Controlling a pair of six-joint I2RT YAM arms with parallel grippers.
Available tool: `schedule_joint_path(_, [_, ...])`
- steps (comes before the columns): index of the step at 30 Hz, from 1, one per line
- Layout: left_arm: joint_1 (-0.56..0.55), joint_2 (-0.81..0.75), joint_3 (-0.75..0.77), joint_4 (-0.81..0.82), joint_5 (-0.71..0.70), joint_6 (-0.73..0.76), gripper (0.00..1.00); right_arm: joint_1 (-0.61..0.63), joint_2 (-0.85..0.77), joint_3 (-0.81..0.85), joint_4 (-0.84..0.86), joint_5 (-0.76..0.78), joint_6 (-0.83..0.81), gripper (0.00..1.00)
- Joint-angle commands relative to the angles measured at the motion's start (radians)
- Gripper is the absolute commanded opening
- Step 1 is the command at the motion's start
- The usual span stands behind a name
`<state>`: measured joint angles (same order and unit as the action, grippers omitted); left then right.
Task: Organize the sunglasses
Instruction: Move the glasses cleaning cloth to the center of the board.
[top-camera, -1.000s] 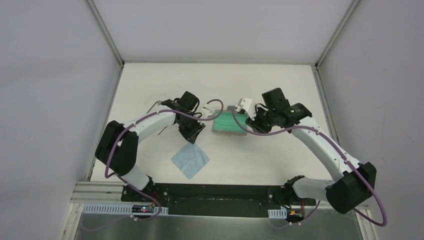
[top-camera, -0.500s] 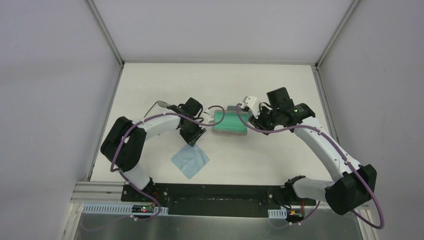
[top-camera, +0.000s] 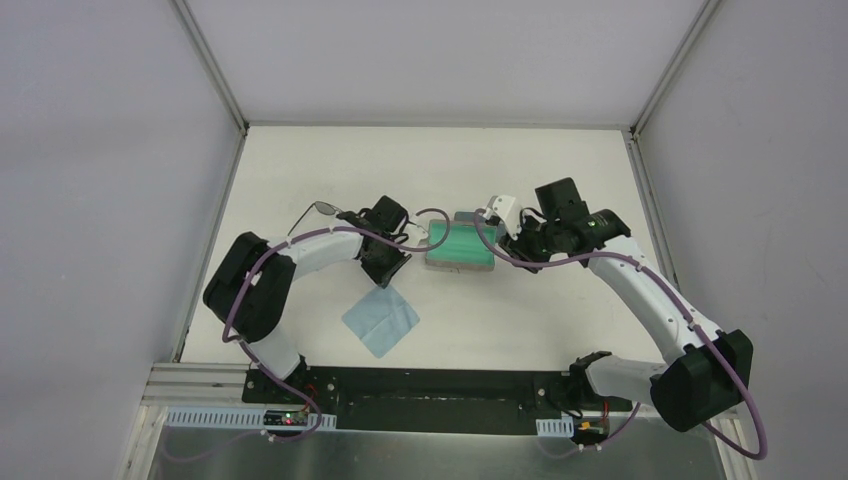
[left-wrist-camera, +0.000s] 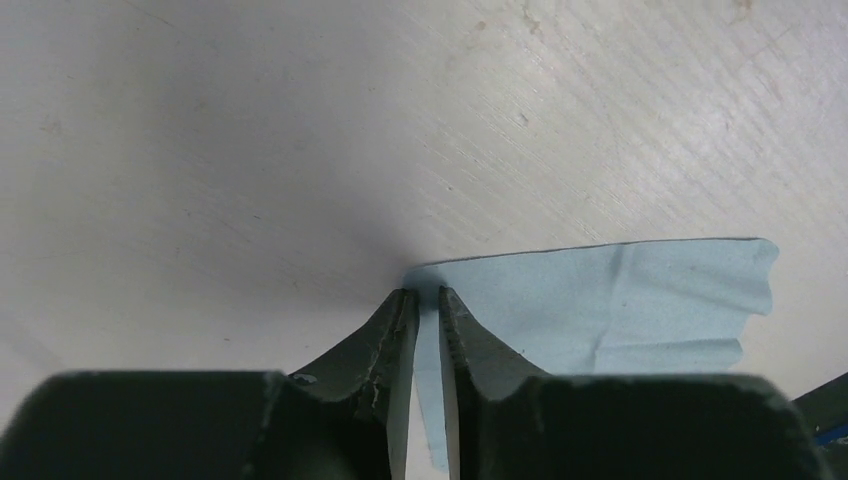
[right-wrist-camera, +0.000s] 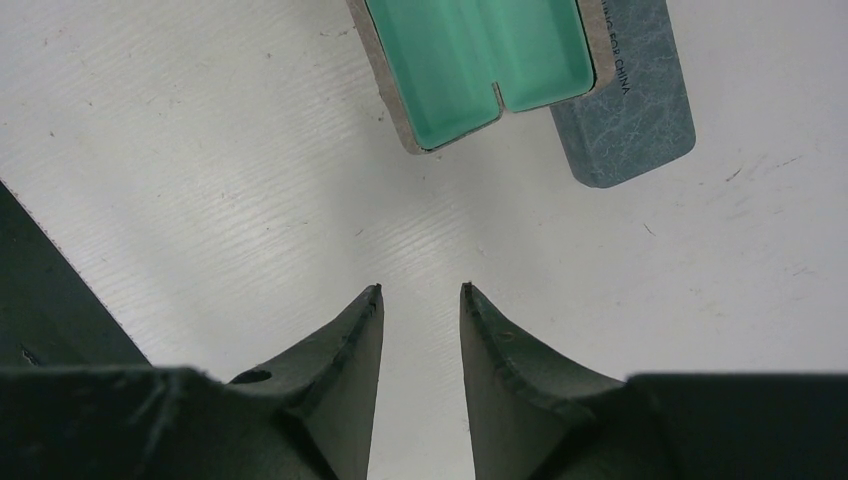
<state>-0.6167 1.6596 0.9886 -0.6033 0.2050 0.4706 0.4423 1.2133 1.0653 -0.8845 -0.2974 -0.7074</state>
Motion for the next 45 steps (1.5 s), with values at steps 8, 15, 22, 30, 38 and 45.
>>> schedule_joint_path(8, [0.05,0.078,0.064,0.055,-0.006,-0.167,0.0,-0.003,-0.008,0.009,0.032,-0.052,0.008,0.37])
schedule_joint_path(15, [0.206,0.098,0.109,0.062,0.032,-0.302,0.0,0.061,0.069,0.075,0.046,-0.045,0.025,0.36])
schedule_joint_path(22, [0.265,0.057,0.102,0.063,0.056,-0.363,0.0,0.208,0.208,0.164,0.099,-0.029,0.093,0.35])
schedule_joint_path(30, [0.316,0.001,0.088,0.051,0.042,-0.365,0.0,0.313,0.425,0.352,0.14,-0.072,0.203,0.34])
schedule_joint_path(38, [0.413,-0.031,0.15,0.011,0.074,-0.382,0.35,0.41,0.59,0.468,0.161,-0.085,0.226,0.29])
schedule_joint_path(45, [0.539,-0.067,0.254,-0.001,0.086,-0.464,0.49,0.476,0.736,0.54,0.165,-0.013,0.275,0.28])
